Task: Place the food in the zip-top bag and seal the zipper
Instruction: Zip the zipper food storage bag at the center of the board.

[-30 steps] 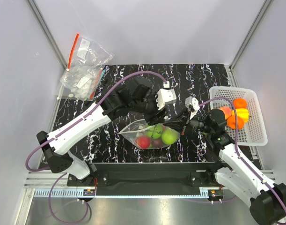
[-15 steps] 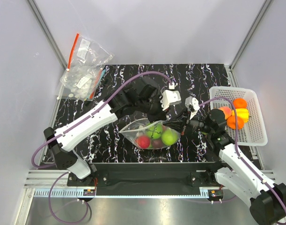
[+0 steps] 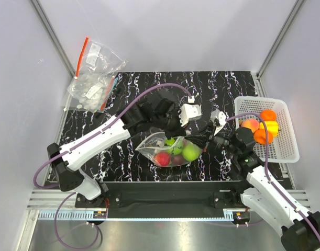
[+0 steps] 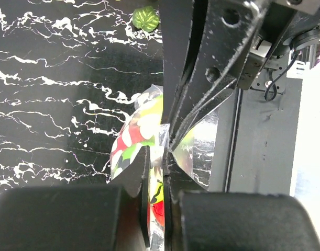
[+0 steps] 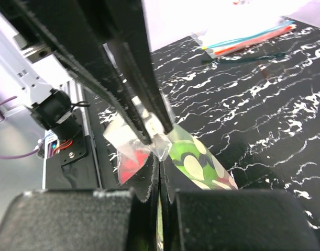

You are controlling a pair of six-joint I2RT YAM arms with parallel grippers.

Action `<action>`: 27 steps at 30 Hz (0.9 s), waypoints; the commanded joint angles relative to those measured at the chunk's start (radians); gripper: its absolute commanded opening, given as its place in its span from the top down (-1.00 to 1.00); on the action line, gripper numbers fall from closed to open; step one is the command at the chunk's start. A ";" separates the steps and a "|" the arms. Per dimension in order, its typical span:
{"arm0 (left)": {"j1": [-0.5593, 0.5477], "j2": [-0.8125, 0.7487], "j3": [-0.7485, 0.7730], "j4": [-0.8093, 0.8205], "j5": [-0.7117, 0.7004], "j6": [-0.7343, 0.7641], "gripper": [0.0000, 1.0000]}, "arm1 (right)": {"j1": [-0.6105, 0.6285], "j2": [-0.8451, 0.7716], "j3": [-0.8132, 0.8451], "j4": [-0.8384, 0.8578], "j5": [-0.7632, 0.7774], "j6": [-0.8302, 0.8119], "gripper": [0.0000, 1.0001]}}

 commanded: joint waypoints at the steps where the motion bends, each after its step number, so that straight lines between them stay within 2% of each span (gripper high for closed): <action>1: 0.004 -0.064 -0.045 -0.012 -0.040 -0.001 1.00 | 0.001 -0.034 0.012 0.047 0.097 0.011 1.00; 4: 0.004 -0.083 -0.072 0.002 -0.046 -0.007 1.00 | 0.000 -0.049 0.003 0.048 0.133 0.020 1.00; 7: 0.004 -0.084 -0.071 0.018 -0.031 -0.008 1.00 | 0.000 -0.046 0.012 0.044 0.102 0.014 0.95; 8: 0.004 -0.083 -0.062 0.015 -0.029 -0.010 1.00 | 0.001 -0.039 0.016 0.041 0.084 0.010 0.63; 9: 0.004 -0.077 -0.051 0.001 -0.024 -0.007 1.00 | 0.000 -0.035 0.019 0.039 0.076 0.008 0.48; 14: 0.004 -0.058 -0.007 -0.018 -0.015 0.001 1.00 | 0.000 -0.029 0.046 0.030 0.032 -0.013 0.56; 18: 0.004 -0.060 -0.005 -0.019 -0.003 0.004 1.00 | 0.001 0.012 0.090 -0.004 -0.018 -0.038 0.29; 21: 0.004 -0.063 -0.005 -0.022 0.006 0.005 1.00 | 0.001 0.043 0.099 -0.001 -0.056 -0.058 0.22; 23: 0.004 -0.061 -0.005 -0.021 0.011 0.007 1.00 | 0.000 0.058 0.099 0.011 -0.083 -0.068 0.26; 27: 0.004 -0.060 0.000 -0.024 0.009 0.007 1.00 | 0.001 0.092 0.122 -0.005 -0.110 -0.084 0.71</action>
